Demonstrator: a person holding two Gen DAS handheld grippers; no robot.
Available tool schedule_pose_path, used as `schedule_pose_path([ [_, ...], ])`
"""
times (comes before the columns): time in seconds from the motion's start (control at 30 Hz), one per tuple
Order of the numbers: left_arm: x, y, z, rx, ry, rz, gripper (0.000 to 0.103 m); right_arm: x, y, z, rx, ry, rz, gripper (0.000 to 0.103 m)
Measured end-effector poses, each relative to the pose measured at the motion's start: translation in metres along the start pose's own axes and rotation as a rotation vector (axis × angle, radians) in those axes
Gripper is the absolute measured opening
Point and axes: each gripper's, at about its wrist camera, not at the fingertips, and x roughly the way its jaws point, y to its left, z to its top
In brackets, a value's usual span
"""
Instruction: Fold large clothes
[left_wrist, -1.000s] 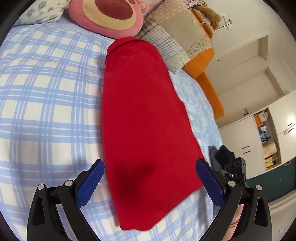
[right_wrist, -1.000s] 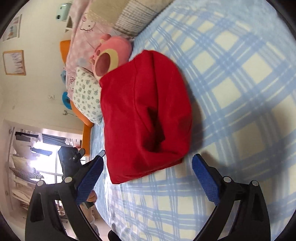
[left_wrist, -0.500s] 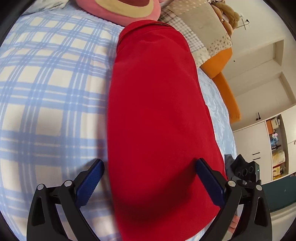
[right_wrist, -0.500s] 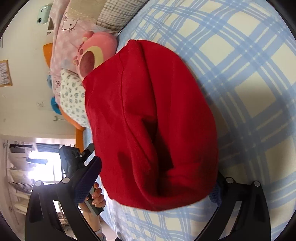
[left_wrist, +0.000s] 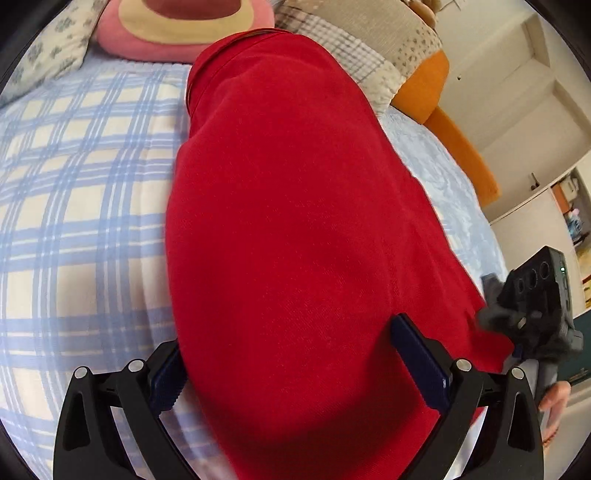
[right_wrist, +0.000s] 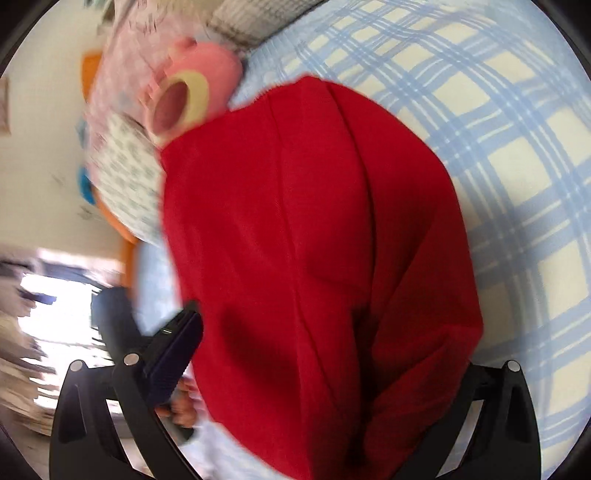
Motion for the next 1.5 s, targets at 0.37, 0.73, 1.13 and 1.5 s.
schedule_pose_path([
  [0.37,-0.018,-0.008,-0.001,-0.002,-0.031,0.009,0.060,-0.023,0.032,-0.017,-0.140,-0.114,-0.055,0.047],
  [0.73,-0.084,-0.087,-0.008,0.172,-0.116,0.050,0.034,-0.071,0.081,-0.043,-0.235,-0.180,0.026,0.029],
  [1.13,-0.175,-0.251,-0.035,0.345,-0.282,-0.002,0.033,-0.256,0.082,-0.099,-0.262,-0.432,0.081,0.028],
  [1.5,-0.169,-0.477,-0.089,0.591,-0.347,-0.159,0.033,-0.460,-0.027,-0.178,-0.167,-0.698,-0.037,0.028],
])
